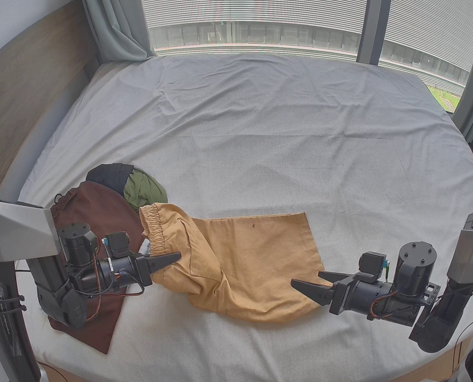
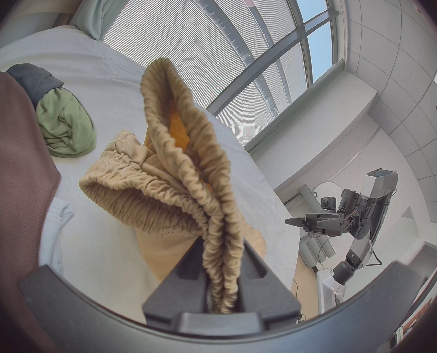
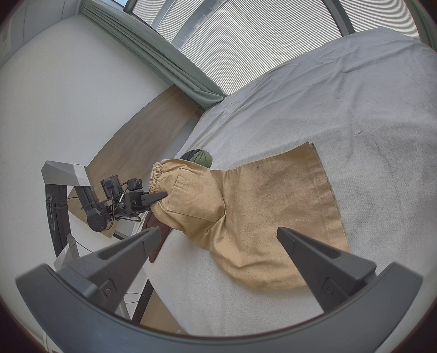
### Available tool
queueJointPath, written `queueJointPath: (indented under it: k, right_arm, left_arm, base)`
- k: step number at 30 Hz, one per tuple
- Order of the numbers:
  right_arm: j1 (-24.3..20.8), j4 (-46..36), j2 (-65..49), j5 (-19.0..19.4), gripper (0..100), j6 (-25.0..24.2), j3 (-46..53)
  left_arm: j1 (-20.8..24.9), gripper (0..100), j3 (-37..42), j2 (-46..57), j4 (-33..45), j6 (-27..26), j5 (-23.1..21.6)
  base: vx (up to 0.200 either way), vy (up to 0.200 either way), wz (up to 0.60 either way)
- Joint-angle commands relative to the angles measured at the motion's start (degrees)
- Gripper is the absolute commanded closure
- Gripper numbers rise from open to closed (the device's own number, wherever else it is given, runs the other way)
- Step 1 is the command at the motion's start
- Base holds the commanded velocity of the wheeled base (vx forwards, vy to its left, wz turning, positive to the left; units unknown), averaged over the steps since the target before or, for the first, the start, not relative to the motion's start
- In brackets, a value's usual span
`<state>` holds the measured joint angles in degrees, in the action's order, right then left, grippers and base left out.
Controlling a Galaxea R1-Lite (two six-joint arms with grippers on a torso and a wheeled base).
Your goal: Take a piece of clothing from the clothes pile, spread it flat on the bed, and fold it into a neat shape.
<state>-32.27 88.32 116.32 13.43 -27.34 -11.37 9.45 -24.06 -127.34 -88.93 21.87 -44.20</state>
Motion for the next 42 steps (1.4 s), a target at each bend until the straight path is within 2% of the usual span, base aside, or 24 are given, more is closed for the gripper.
queueJointPath:
  k: [1, 14, 20, 42]
  right_arm:
    - [-0.08, 0.01, -0.04, 0.01, 0, 0.01, -0.05]
    - [0.19, 0.01, -0.04, 0.10, 0, 0.01, -0.14]
    - [0.10, 0.01, -0.04, 0.01, 0, 0.01, -0.14]
    - [1.33, 0.01, -0.39, 0.01, 0, -0.08, -1.19]
  left_arm:
    - [1.63, 100, -0.72, -0.01, -0.01, 0.54, 0.08]
    - [5.85, 100, -3.01, -0.01, -0.01, 3.18, 0.17]
    - [8.04, 100, -4.24, -0.19, -0.01, 4.32, 2.81]
    - [13.14, 100, -8.02, -1.33, 0.07, 9.16, 2.89]
  base:
    - [0.000, 0.000, 0.00]
    - [0.000, 0.000, 0.00]
    - [0.000, 0.000, 0.00]
    - [0.000, 0.000, 0.00]
